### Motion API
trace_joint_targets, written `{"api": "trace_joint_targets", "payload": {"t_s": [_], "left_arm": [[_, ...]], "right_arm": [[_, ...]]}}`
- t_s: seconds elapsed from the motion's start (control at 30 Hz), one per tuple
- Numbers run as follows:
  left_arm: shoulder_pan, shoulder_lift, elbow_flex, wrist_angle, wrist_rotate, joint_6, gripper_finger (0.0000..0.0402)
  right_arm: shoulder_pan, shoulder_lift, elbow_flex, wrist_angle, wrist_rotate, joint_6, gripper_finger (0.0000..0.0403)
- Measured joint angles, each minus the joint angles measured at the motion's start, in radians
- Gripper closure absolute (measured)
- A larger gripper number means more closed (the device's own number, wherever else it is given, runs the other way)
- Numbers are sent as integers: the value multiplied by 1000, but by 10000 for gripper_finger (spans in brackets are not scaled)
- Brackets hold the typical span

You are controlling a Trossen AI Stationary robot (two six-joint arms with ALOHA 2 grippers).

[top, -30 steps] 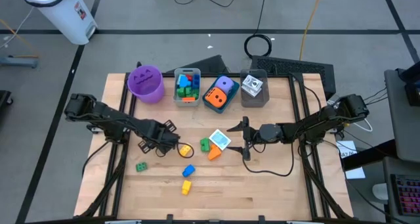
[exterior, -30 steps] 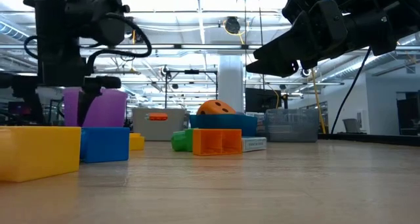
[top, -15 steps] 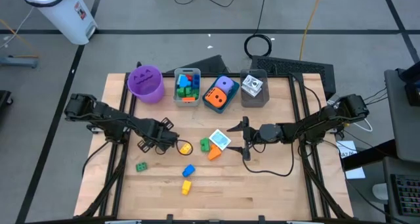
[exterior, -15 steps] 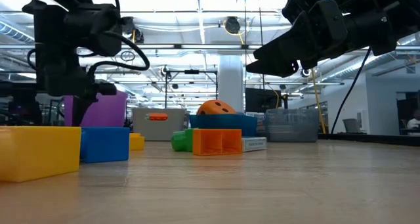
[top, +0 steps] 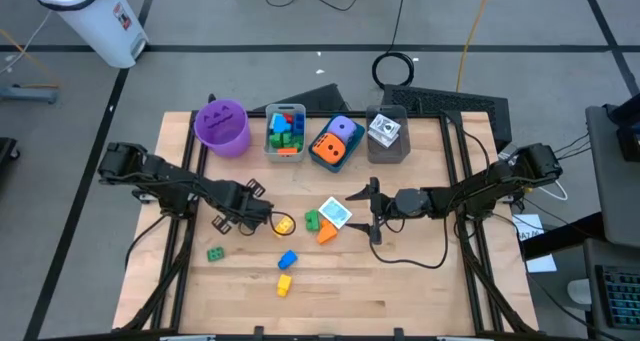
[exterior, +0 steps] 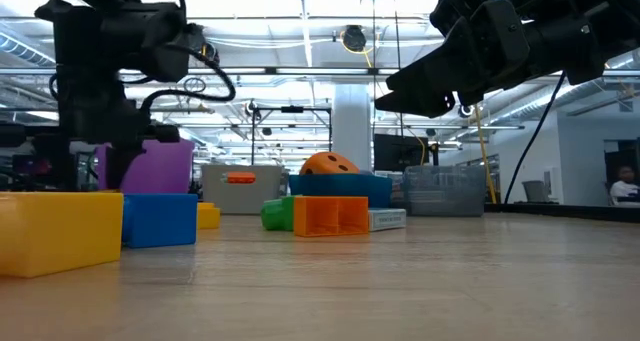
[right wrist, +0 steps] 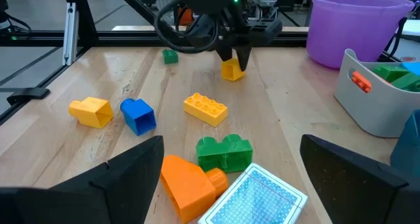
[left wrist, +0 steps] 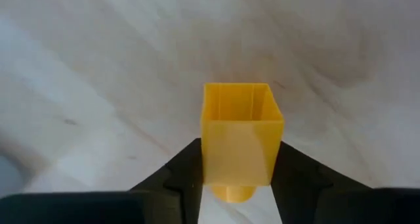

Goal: Pick & Place Toys
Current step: Put the yellow game piece into the gray bin

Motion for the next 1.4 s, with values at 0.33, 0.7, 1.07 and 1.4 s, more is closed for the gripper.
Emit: {"api": "trace_joint_targets", "payload": {"t_s": [0.33, 0.7, 1.07, 1.4], "left_arm": [[93, 1, 145, 39, -207, 32, 267], [432, 1, 342, 319, -203, 144, 252], [577, 112, 361, 501, -67, 233, 250], [587, 141, 360, 660, -73, 199, 246]], "right_arm": [[0, 0, 0, 7, 0, 0, 55], [0, 0, 0, 8, 0, 0, 55], [-1, 0, 0, 16, 0, -24, 55], [-1, 0, 0, 7, 0, -26, 55]]}}
